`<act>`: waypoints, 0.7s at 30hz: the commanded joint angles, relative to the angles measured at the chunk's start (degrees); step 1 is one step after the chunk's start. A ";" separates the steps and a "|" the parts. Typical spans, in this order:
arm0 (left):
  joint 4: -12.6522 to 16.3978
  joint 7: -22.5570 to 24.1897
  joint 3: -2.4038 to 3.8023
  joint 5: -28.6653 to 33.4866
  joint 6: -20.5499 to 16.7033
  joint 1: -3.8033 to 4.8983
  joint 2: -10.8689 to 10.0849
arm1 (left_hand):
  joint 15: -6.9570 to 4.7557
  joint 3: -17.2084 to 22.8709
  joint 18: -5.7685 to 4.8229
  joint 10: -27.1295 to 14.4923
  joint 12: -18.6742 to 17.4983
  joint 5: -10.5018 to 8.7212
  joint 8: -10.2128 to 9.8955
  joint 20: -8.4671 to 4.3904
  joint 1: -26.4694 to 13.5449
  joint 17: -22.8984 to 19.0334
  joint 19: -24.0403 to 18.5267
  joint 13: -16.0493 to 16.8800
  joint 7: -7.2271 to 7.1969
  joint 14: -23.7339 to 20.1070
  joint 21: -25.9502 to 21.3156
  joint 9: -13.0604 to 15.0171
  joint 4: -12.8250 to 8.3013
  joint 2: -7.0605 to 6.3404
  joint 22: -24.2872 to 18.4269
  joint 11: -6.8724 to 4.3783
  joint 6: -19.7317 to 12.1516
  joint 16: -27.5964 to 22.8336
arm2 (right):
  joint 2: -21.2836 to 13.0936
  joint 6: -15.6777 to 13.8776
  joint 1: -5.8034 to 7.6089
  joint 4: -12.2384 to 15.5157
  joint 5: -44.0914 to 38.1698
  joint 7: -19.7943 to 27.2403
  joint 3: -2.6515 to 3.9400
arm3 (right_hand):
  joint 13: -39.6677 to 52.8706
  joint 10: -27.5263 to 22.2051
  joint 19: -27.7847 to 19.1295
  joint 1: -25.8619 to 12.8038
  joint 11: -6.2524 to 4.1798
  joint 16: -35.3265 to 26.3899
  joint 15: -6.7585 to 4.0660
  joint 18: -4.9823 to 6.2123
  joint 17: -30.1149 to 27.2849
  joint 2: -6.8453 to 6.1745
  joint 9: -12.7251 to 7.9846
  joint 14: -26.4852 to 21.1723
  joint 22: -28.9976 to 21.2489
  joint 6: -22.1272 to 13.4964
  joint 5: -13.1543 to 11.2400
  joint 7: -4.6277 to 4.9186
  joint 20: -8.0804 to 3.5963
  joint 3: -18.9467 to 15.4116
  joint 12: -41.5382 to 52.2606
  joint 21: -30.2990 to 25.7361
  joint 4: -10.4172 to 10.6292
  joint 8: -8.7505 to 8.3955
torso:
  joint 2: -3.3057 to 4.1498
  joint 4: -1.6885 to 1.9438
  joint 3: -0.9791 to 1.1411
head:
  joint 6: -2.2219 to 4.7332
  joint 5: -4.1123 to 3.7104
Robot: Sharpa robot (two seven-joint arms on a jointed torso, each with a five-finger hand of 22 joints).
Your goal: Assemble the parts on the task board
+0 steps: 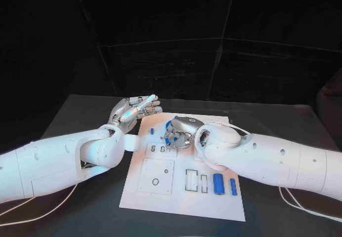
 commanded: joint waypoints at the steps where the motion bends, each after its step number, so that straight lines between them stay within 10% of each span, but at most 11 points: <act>1: 0.02 0.27 0.05 0.13 0.91 0.11 0.11 | -0.06 0.13 0.39 0.28 -0.21 0.06 -0.12 -0.12 0.08 0.06 0.47 0.02 0.39 0.38 0.33 0.02 -0.36 0.34 -0.05 -0.09 0.47 -0.21 | 0.06 0.34 0.01 -0.09 -2.09 0.01 -0.01 | 4.66 -0.31 0.91 -0.49 0.17 0.14 -0.13 -0.39 15.06 -0.20 0.06 5.96 3.17 -0.12 0.00 0.24 -0.18 0.47 -0.31 0.22 0.00 0.09 | 0.01 -0.13 -0.01 | -0.26 0.19; 21: -0.10 0.23 0.04 0.13 0.90 0.12 -0.02 | -0.06 0.18 0.39 0.31 -0.22 0.06 -0.12 -0.13 0.18 0.06 0.50 0.01 0.39 0.41 0.32 0.02 -0.48 0.38 -0.07 -0.09 0.49 -0.23 | -0.40 2.89 -0.16 0.39 -2.88 0.27 -0.08 | 4.57 -0.40 0.84 -1.65 0.26 0.14 -0.03 -0.38 15.06 -1.27 0.12 5.96 3.09 -0.02 0.15 0.32 -0.08 0.70 -0.42 0.18 -0.10 0.06 | -0.06 -0.13 -0.06 | -0.96 0.34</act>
